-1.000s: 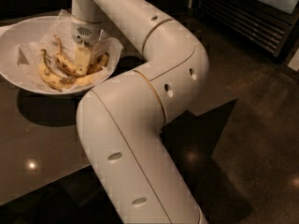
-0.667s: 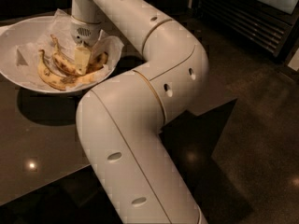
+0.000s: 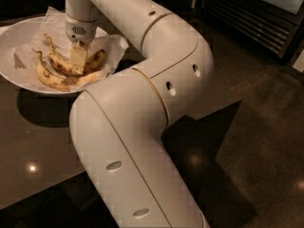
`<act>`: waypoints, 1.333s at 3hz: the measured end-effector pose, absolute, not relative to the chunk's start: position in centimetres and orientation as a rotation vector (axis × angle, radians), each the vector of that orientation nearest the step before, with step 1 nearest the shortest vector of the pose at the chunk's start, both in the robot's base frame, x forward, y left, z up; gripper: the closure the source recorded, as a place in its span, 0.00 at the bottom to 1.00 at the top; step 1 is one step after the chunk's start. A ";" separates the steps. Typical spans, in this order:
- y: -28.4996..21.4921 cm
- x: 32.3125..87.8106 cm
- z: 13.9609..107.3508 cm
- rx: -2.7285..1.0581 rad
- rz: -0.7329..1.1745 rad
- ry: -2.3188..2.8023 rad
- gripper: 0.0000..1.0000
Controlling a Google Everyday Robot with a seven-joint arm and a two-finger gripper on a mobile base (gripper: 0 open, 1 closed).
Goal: Pick banana from white bowl
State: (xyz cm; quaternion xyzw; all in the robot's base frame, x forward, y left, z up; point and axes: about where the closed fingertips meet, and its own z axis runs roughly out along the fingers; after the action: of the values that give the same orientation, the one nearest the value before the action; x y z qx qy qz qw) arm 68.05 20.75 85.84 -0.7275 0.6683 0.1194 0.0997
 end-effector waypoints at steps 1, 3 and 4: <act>20.6 67.8 86.1 -2.145 0.359 1.964 1.00; 20.0 66.0 88.1 -2.129 0.374 1.888 1.00; 19.9 64.2 90.3 -2.122 0.320 1.849 1.00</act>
Offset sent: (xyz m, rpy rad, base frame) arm -0.0286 -0.0161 0.0197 0.0593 -0.0178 0.0240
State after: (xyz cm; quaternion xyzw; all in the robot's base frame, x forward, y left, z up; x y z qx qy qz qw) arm 64.25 19.94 90.28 -0.7402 0.6450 0.1115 0.1537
